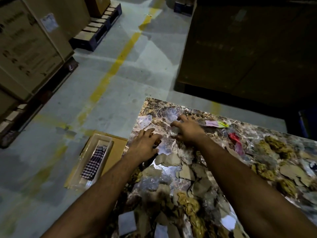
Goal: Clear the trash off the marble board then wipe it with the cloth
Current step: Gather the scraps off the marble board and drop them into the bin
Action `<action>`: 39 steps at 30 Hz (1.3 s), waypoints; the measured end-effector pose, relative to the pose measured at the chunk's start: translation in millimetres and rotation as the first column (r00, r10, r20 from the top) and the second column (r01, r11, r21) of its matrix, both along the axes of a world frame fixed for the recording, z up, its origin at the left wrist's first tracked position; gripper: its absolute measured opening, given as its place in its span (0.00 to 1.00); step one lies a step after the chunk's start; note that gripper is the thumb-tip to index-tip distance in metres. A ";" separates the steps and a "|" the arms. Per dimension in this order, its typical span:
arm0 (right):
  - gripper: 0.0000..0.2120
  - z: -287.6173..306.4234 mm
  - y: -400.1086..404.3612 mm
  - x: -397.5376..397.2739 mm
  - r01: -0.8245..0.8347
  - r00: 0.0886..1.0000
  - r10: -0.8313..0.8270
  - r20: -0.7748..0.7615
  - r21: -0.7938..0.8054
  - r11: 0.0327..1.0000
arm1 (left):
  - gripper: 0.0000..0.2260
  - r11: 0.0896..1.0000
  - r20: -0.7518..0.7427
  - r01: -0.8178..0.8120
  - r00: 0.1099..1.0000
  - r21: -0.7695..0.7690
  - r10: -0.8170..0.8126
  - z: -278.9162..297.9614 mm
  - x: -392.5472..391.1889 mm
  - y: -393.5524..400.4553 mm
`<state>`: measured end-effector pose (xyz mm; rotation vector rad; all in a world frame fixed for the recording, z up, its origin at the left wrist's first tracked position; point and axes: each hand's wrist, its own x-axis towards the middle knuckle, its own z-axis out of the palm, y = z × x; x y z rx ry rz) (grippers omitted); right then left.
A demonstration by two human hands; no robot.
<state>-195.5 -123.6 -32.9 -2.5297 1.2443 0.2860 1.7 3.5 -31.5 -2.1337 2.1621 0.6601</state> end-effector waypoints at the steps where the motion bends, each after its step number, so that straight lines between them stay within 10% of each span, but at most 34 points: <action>1: 0.27 4.4 2.5 -4.9 0.001 0.999 -0.002 0.040 0.020 1.000 | 0.25 1.000 -0.006 0.003 1.000 -0.018 -0.004 -2.6 -2.3 0.5; 12: 0.22 53.4 85.7 -133.4 0.163 0.874 -0.123 0.470 -0.045 0.986 | 0.15 0.938 -0.371 -0.078 0.927 -0.338 -0.056 1.9 -54.5 -0.4; 20: 0.20 39.1 208.7 -267.9 0.453 0.785 -0.434 0.442 0.070 0.889 | 0.13 0.951 -0.649 -0.079 0.747 -0.300 -0.142 27.9 -206.9 47.4; 29: 0.48 33.8 242.4 -334.2 0.392 0.902 -0.407 0.146 0.120 0.912 | 0.08 0.984 -0.526 0.056 0.839 -0.172 -0.139 -2.0 -302.8 90.0; 39: 0.32 46.5 239.2 -305.7 0.367 0.847 -0.352 0.399 0.039 0.929 | 0.17 0.974 -0.447 -0.134 0.894 -0.185 0.038 11.9 -266.3 119.0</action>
